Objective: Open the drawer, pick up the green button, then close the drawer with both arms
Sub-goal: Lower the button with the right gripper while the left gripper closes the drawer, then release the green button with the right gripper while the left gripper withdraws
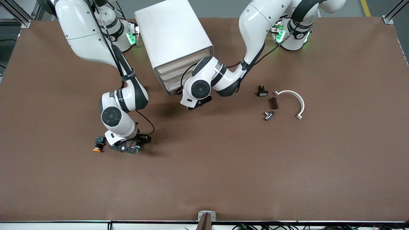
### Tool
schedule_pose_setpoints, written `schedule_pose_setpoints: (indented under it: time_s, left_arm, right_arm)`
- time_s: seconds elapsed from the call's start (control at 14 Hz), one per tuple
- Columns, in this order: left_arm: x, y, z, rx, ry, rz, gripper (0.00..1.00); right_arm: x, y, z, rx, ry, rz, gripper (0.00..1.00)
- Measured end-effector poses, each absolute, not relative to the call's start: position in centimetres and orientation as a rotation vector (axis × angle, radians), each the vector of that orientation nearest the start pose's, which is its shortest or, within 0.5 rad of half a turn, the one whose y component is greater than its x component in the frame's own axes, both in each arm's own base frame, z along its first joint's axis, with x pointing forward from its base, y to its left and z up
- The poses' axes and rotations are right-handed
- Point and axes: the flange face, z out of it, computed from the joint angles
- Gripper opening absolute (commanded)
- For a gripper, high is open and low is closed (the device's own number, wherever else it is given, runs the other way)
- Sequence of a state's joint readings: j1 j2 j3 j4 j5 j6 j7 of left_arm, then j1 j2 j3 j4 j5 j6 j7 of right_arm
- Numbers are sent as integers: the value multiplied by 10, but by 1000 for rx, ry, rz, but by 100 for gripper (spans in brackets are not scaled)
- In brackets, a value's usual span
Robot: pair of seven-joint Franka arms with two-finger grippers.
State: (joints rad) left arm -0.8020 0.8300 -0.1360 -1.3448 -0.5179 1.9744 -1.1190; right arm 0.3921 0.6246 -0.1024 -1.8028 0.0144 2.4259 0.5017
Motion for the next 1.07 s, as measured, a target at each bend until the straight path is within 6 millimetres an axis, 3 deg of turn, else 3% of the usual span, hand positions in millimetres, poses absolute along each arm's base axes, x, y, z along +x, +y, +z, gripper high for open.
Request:
schedule_pose_setpoints:
  time_s: [0.36, 0.57, 0.79, 1.07]
  left_arm:
    - [410, -593, 224, -3022, -749, 999, 99]
    - [414, -592, 226, -3032, -762, 991, 99]
    - [438, -579, 237, -3056, -816, 963, 99]
    - [491, -539, 281, -3120, -852, 788, 99]
  right_arm:
    - [641, 192, 267, -3193, 270, 66, 100]
    - [652, 178, 302, -3201, 218, 113, 100]
    - [662, 136, 335, -3199, 189, 148, 100]
    - [662, 81, 372, -3187, 165, 184, 100]
